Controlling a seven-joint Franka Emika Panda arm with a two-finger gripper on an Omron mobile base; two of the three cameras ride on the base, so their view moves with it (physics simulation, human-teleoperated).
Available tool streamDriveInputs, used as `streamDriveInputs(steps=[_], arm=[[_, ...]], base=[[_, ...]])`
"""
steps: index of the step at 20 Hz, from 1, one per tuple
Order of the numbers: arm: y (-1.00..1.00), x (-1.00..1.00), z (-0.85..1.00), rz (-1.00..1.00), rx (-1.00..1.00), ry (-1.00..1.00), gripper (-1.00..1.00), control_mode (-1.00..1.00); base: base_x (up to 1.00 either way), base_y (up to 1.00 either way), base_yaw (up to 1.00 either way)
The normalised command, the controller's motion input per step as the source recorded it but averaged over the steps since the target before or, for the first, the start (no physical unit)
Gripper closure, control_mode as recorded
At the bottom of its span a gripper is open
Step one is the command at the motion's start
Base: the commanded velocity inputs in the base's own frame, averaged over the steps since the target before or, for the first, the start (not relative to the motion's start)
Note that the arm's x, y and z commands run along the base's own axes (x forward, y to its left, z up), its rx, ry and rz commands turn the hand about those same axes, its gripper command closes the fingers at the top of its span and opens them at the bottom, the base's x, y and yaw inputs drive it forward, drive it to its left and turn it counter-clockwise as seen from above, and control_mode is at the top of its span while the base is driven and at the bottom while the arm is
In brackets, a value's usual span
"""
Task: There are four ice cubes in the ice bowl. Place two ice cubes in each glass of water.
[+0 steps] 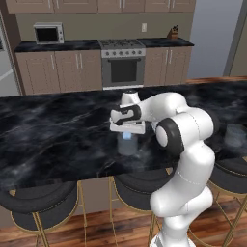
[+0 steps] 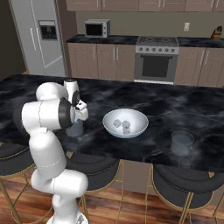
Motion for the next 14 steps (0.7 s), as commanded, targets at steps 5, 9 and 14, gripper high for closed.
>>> streamDriveInputs(steps=[5, 9, 14], arm=[[0.00, -0.12, 0.28, 0.00, 0.01, -0.05, -1.00, -1.00], [0.00, -0.37, 0.58, 0.00, 0.00, -0.12, -1.00, -1.00], [-0.41, -0.31, 0.53, 0.00, 0.00, -0.17, -1.00, -1.00]], base=[[0.00, 0.00, 0.00], [0.00, 0.00, 0.00], [0.00, 0.00, 0.00]])
